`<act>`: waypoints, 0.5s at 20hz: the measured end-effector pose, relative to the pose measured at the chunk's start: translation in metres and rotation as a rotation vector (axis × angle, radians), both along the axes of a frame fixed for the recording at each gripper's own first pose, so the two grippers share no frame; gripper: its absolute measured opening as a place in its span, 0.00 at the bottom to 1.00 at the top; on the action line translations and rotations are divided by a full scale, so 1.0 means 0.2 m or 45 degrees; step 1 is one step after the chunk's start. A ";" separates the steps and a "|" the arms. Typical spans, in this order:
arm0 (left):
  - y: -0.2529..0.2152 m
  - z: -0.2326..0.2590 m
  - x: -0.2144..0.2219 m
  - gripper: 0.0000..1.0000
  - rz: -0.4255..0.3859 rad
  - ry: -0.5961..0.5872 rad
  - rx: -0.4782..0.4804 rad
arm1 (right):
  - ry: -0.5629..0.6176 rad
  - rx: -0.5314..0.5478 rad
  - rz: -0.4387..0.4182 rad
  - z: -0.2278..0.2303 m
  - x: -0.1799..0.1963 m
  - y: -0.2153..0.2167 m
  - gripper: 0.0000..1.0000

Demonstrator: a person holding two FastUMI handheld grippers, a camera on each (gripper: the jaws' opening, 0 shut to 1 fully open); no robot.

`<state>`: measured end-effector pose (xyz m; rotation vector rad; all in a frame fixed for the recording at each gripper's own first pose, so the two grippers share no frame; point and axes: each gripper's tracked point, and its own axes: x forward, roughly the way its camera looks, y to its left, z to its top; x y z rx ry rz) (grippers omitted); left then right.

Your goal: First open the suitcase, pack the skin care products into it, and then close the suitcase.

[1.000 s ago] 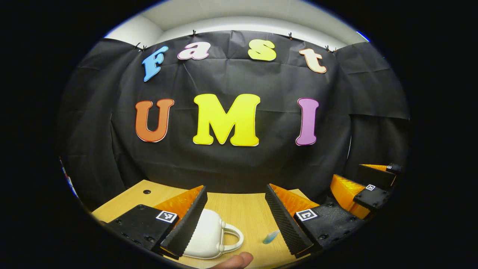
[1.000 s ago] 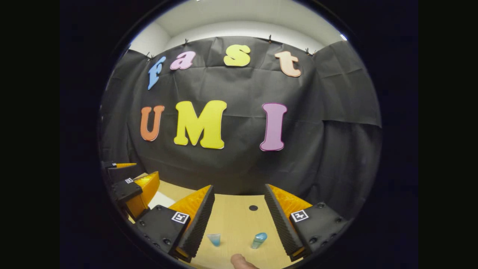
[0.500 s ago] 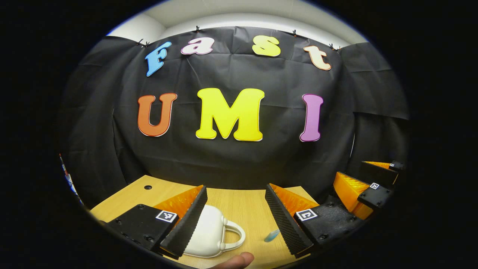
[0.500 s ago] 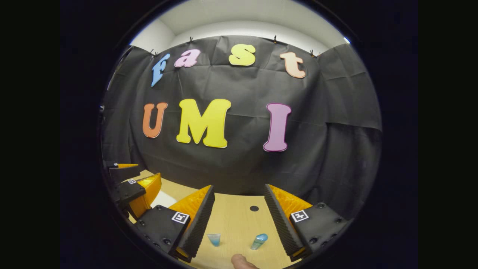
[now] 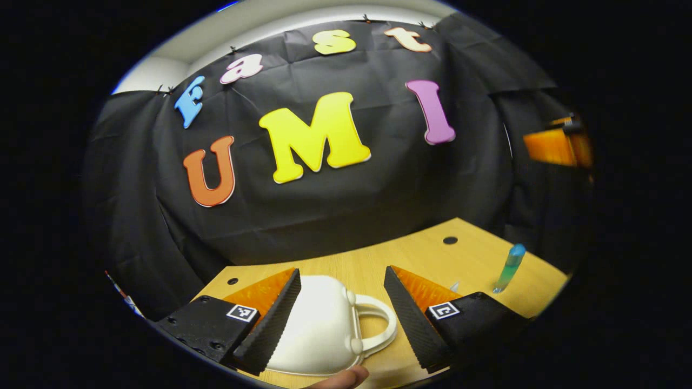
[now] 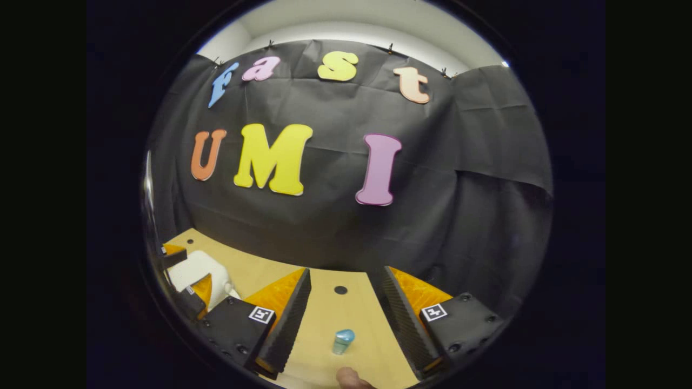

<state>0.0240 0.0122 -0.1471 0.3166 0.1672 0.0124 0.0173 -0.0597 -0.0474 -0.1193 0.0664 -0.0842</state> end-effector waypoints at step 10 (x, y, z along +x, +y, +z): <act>-0.12 -0.58 0.04 0.97 -0.211 0.154 0.678 | 0.078 0.000 -0.098 -0.14 -0.02 -0.26 0.78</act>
